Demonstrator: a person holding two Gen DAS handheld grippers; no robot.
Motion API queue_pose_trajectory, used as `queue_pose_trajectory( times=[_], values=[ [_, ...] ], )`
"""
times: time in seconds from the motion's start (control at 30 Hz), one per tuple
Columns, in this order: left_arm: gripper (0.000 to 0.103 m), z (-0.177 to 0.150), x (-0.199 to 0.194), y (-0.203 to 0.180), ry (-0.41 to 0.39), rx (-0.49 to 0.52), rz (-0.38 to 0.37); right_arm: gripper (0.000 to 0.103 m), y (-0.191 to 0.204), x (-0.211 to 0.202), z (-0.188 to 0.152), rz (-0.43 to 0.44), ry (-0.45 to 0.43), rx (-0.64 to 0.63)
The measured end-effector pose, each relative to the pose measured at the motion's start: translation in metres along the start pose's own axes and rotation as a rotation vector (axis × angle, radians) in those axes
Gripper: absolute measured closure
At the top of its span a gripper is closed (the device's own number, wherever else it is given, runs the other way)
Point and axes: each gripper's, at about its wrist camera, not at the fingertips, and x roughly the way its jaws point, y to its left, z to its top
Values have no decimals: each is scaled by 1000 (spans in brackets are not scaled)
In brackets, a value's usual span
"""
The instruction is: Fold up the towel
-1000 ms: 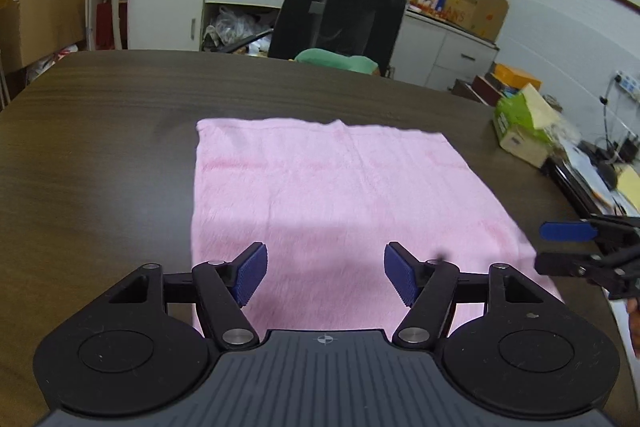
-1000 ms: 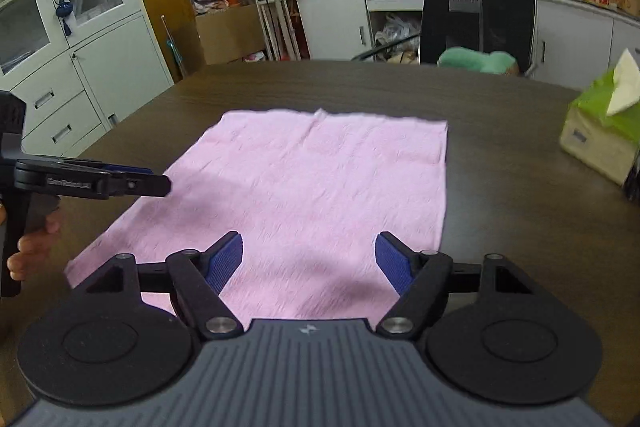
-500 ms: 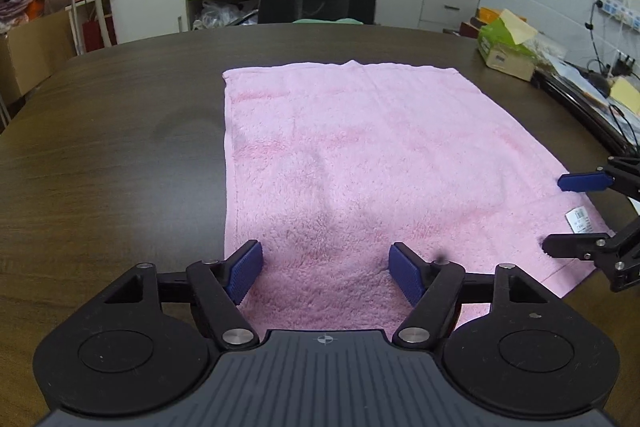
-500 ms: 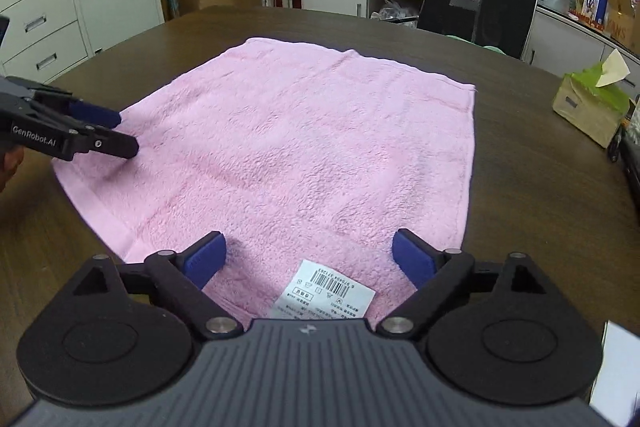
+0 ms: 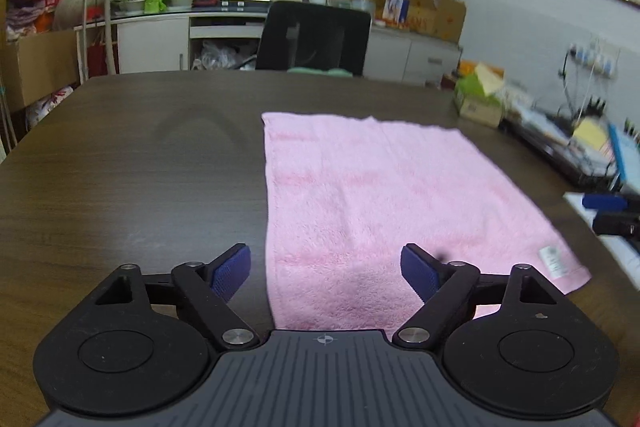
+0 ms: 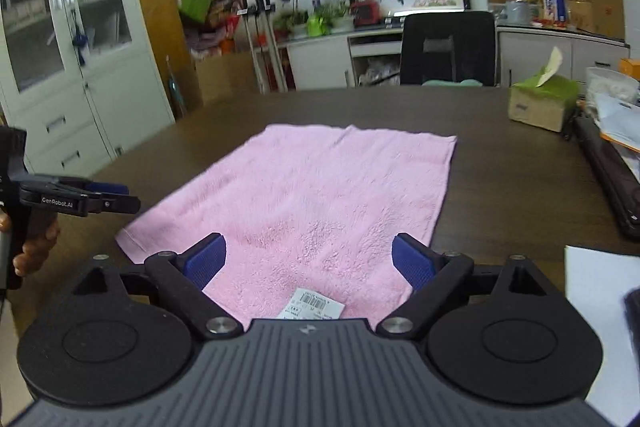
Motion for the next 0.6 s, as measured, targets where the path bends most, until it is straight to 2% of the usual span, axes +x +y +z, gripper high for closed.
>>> queue_pose_trajectory(
  times=[0.17, 0.27, 0.47, 0.6],
  values=[
    [18, -17, -6, 13, 15, -30, 15, 11, -2, -13, -28, -74, 38, -23],
    [18, -26, -3, 15, 34, -30, 21, 11, 0, -8, -43, -91, 64, -12],
    [18, -33, 3, 10, 57, -30, 9, 11, 7, 4, -49, -116, 117, -25],
    [18, -35, 7, 11, 70, -34, 10, 16, 16, 7, -50, -132, 140, -67]
  ],
)
